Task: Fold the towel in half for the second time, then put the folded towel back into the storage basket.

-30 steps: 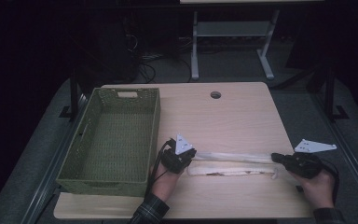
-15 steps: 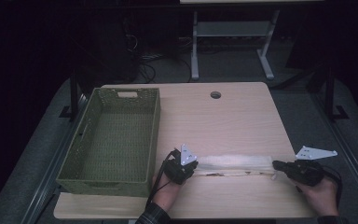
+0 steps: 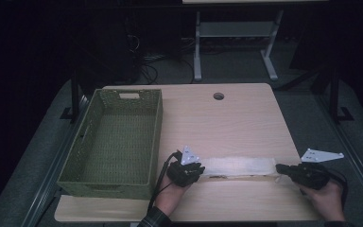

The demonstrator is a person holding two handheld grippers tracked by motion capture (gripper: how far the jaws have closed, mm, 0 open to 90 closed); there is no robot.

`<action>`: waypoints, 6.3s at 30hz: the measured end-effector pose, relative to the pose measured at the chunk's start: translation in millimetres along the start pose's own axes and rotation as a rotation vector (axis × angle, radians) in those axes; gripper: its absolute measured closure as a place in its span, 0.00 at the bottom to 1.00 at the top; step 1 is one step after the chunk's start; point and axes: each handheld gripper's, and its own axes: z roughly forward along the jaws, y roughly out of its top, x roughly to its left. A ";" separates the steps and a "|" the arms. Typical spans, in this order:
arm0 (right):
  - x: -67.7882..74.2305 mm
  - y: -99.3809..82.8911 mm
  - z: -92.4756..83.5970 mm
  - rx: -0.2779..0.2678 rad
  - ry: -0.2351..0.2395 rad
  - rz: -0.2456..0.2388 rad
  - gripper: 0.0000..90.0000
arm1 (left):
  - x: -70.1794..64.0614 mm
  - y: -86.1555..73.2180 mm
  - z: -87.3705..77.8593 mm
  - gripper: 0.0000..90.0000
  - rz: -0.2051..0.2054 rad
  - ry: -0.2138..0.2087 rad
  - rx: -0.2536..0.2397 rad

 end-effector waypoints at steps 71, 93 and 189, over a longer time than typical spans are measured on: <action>-42.6 71.6 82.2 0.058 -0.088 -0.011 0.63 | 19.1 8.7 11.8 0.45 0.031 0.033 0.006; -25.8 34.0 63.6 0.057 -0.083 0.024 0.32 | 39.2 21.9 38.1 0.99 0.009 0.070 0.094; -22.2 32.2 76.1 0.054 -0.122 -0.014 0.22 | -56.3 50.6 88.7 0.76 0.478 -0.399 0.112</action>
